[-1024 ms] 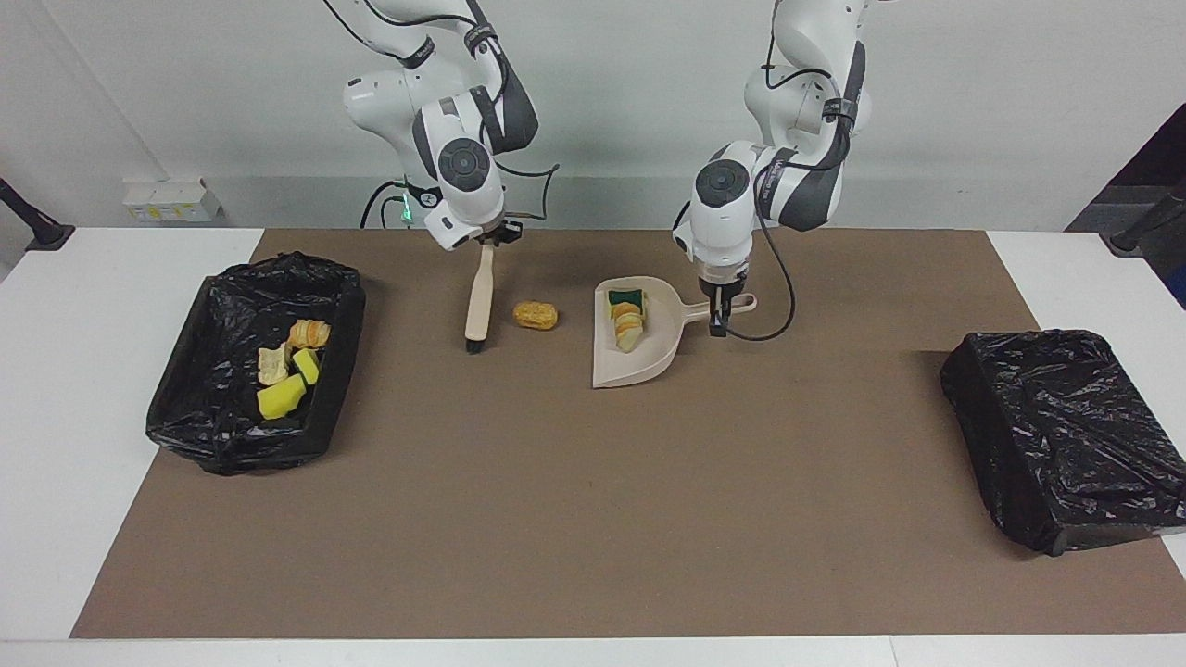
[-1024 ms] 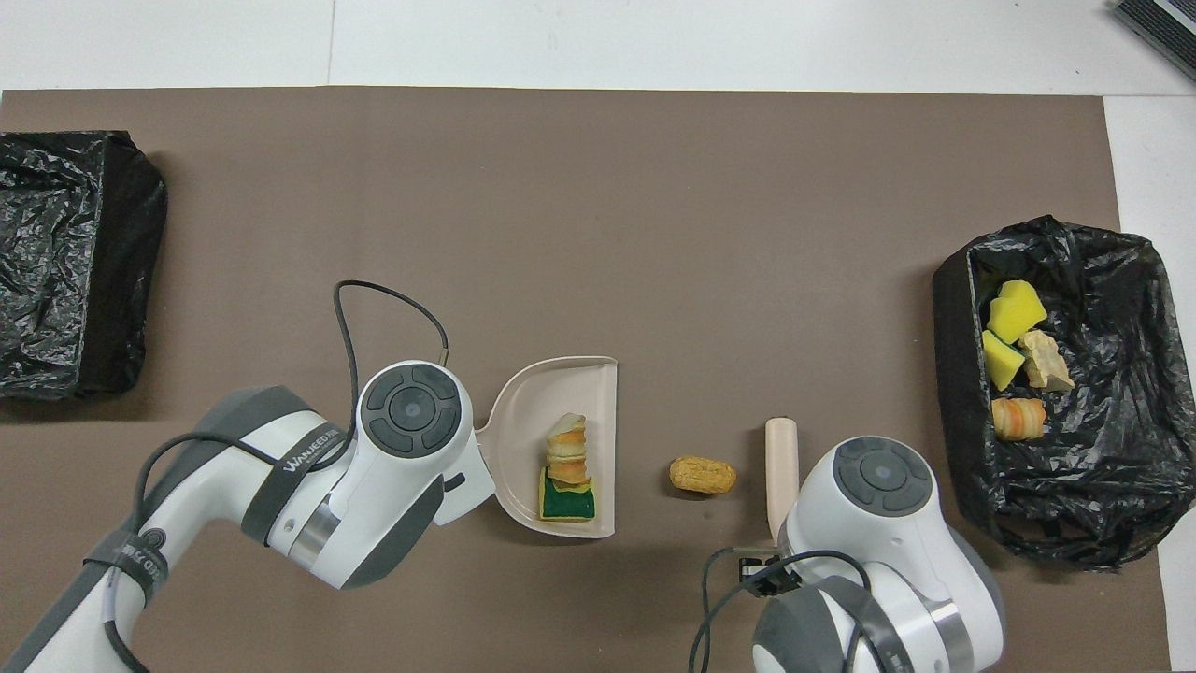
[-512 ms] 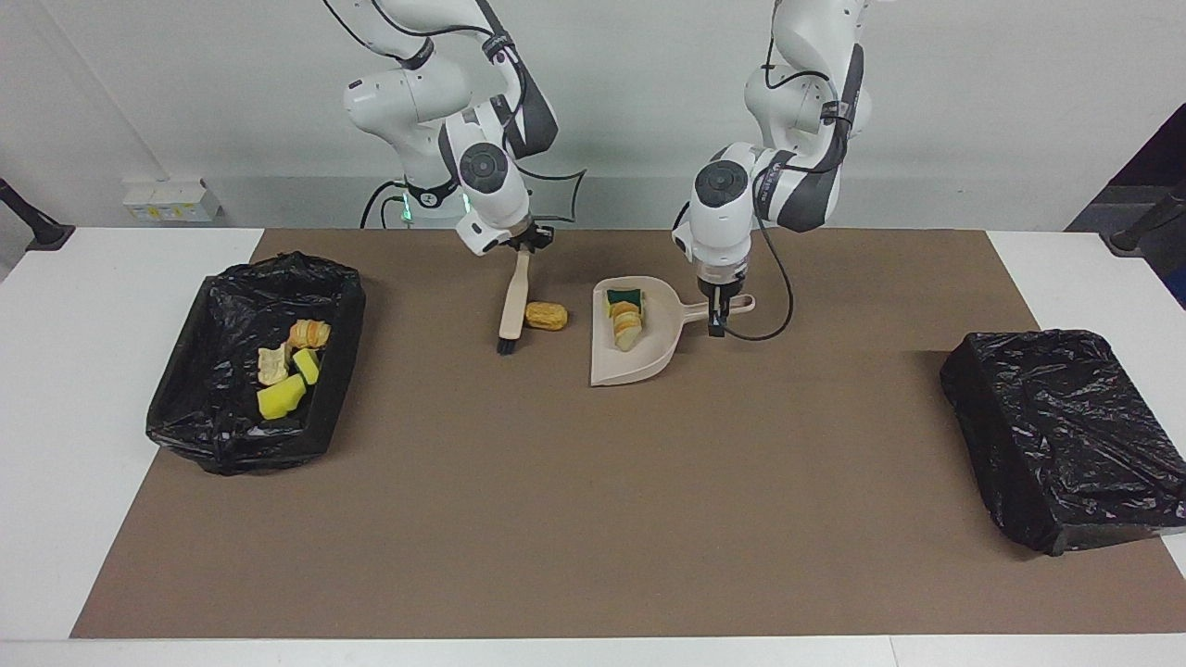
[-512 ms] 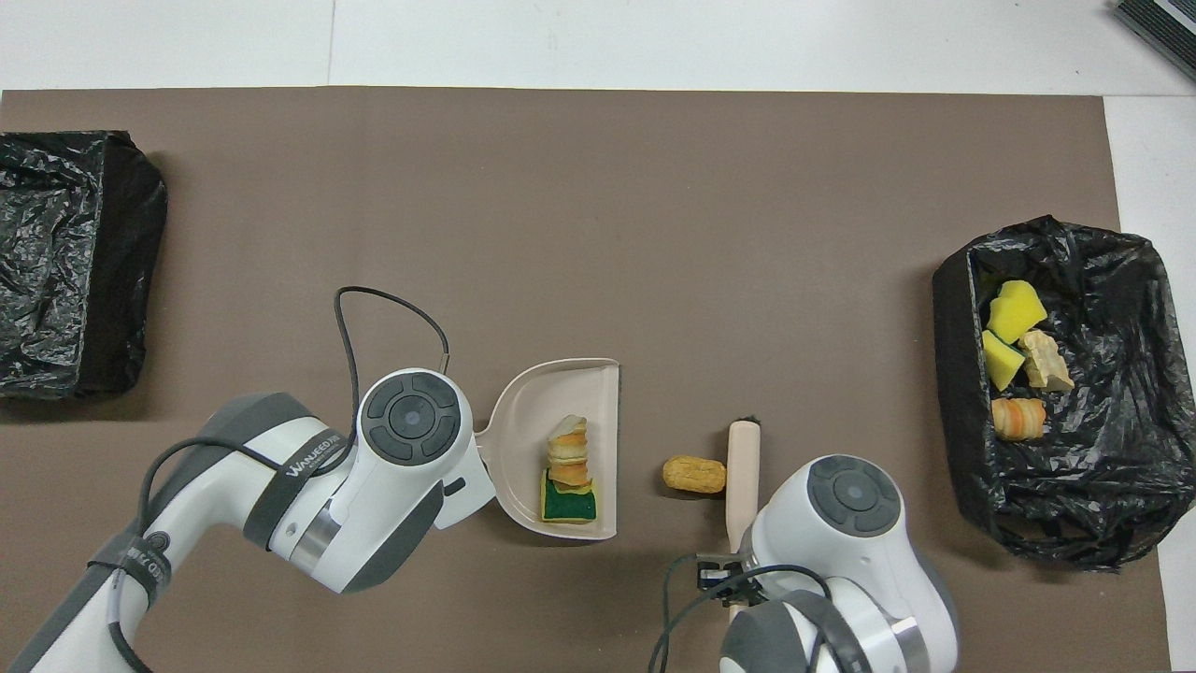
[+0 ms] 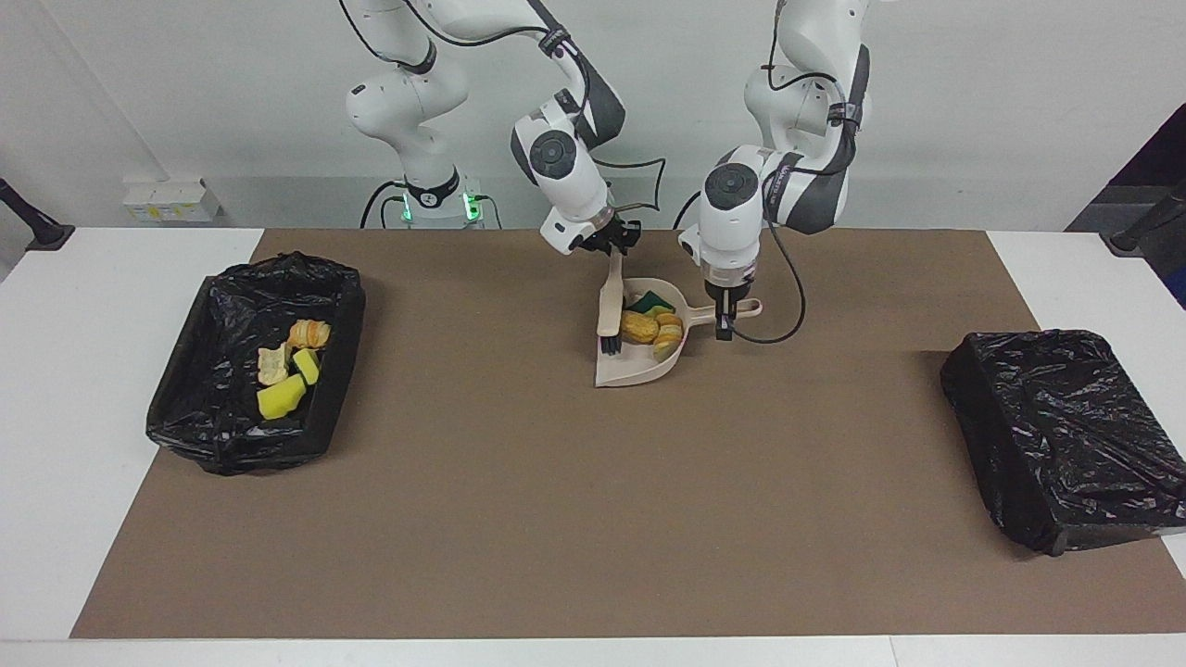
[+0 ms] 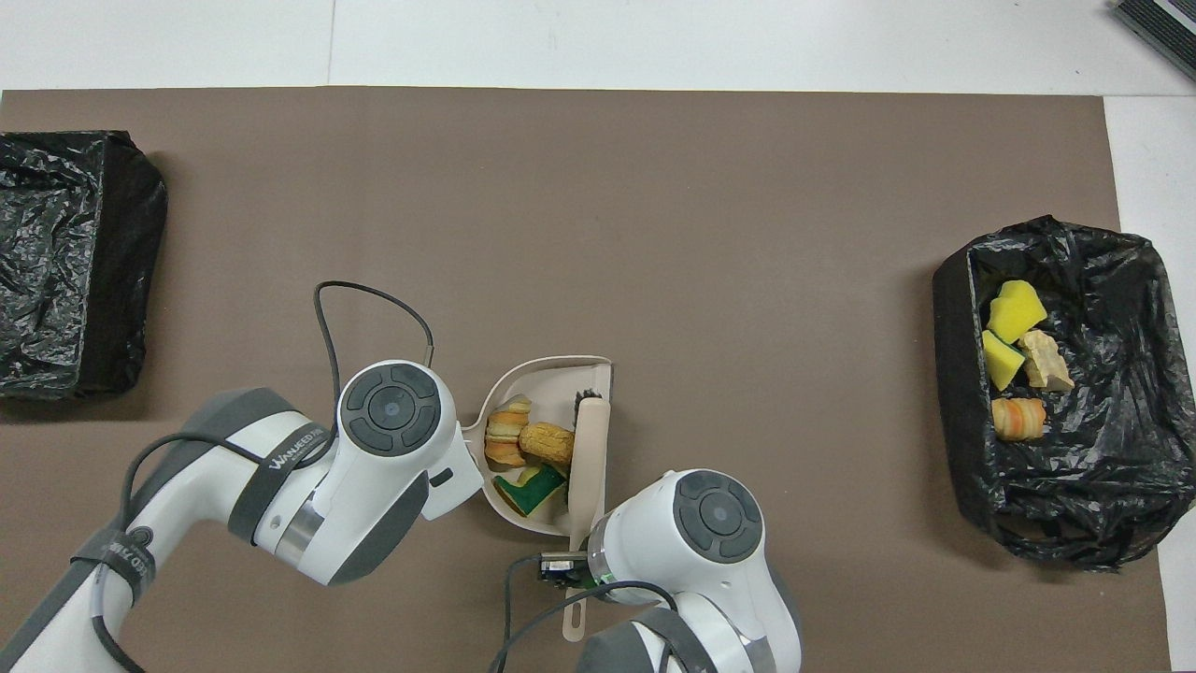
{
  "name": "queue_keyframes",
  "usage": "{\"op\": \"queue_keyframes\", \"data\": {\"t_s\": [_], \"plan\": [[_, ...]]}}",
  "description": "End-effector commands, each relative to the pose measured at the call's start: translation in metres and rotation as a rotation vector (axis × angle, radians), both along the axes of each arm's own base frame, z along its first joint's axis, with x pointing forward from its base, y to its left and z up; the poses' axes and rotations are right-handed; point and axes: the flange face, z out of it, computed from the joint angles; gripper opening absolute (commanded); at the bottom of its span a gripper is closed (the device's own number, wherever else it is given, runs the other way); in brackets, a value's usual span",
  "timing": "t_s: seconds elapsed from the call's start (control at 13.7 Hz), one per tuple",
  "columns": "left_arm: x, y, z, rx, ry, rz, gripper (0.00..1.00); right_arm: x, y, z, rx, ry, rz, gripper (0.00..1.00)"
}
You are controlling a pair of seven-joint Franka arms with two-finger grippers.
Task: Sweep and dump trash in bin
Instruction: 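Sweep the orange nugget into the dustpan with the right gripper's brush, then lift the brush away from the dustpan with the right gripper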
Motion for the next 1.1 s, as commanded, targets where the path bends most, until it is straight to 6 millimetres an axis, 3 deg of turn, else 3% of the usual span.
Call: {"op": "queue_keyframes", "data": {"t_s": [0.0,0.15,0.29,0.66,0.88,1.02], "plan": [[-0.001,0.01,0.002,-0.002,-0.029,0.007,0.0,0.003,0.0,0.014,-0.036,-0.012,0.088,0.0],[0.0,0.009,0.002,-0.011,-0.037,-0.012,0.0,0.006,-0.002,0.029,-0.092,-0.026,0.17,0.0],[0.002,0.009,0.003,-0.018,-0.046,-0.012,0.0,0.022,-0.02,0.056,-0.139,-0.028,0.195,0.0],[0.022,0.026,0.0,-0.066,-0.096,0.042,0.0,0.031,-0.055,0.11,-0.234,-0.06,0.249,0.0],[0.03,0.036,-0.002,-0.122,-0.077,0.085,0.0,0.042,-0.079,0.126,-0.233,-0.032,0.272,0.0],[0.031,0.037,-0.001,-0.139,-0.074,0.087,0.0,0.049,-0.095,0.126,-0.228,-0.012,0.287,0.0]]}}
